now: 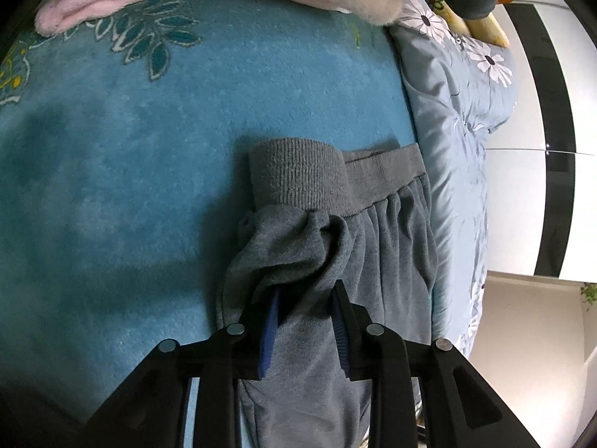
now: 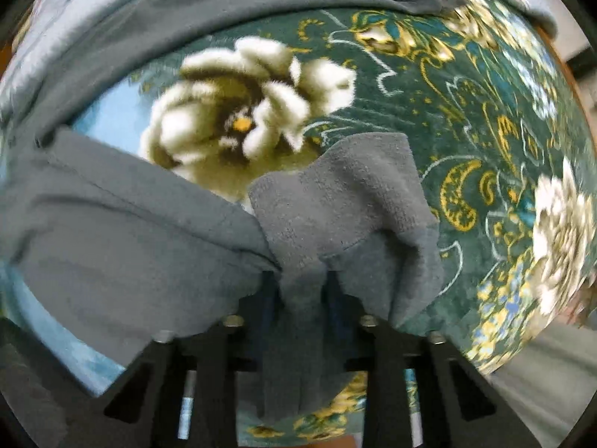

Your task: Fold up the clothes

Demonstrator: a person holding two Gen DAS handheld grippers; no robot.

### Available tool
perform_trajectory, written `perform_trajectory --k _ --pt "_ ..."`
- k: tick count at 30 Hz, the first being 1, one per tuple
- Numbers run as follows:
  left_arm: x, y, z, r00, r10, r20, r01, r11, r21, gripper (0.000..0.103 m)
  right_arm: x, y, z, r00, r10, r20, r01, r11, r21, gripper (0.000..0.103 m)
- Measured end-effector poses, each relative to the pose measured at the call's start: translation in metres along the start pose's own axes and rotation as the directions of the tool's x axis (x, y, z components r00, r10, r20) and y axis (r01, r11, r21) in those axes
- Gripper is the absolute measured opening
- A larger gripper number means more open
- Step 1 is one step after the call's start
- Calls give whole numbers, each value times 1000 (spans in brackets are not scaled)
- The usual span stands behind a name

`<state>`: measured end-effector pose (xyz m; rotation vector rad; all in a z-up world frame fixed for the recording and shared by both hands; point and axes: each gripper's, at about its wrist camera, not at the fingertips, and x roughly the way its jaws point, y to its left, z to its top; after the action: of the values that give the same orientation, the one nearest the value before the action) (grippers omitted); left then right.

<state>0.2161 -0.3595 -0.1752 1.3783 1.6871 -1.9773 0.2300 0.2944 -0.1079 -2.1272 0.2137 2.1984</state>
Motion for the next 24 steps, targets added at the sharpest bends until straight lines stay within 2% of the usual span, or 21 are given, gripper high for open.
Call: perform_trajectory --k 3,6,7,9,11,13,14,16,19,21,24 --pt "1 1 1 1000 -10 -4 10 1000 -12 31 -36 -10 10 993 92 76 -96 995 42 6" --pt "2 -1 1 1000 -8 -5 8 1000 -2 31 -84 -18 22 965 182 190 -194 980 46 6" --pt "2 -1 1 1000 -10 -4 10 1000 -1 31 -101 -18 27 949 208 237 -225 973 47 6" --pt "0 0 1 1000 -19 -2 19 1000 -2 32 -139 -21 41 902 258 346 -288 957 37 6" --pt "-1 0 1 1000 -22 0 22 1000 -3 32 -172 -34 45 860 250 445 -289 957 20 6" --pt "-1 0 1 1000 -18 -1 18 1000 1 32 -187 -49 44 821 238 519 -296 955 30 6" --pt "-1 -1 0 1000 -14 -3 14 1000 4 32 -182 -65 39 819 220 530 -300 952 68 6" --pt "1 -2 0 1000 -6 -9 6 1000 12 32 -147 -92 29 862 179 474 -280 948 150 6" --pt "2 -3 -1 1000 10 -20 -9 1000 23 32 -74 -128 6 924 155 349 -274 905 324 6" --pt "2 -3 -2 1000 17 -19 -17 1000 24 33 -39 -148 -12 935 182 304 -304 852 425 6" --pt "3 -4 -2 999 30 -16 -30 999 26 33 -23 -152 -19 940 193 280 -305 844 441 6"
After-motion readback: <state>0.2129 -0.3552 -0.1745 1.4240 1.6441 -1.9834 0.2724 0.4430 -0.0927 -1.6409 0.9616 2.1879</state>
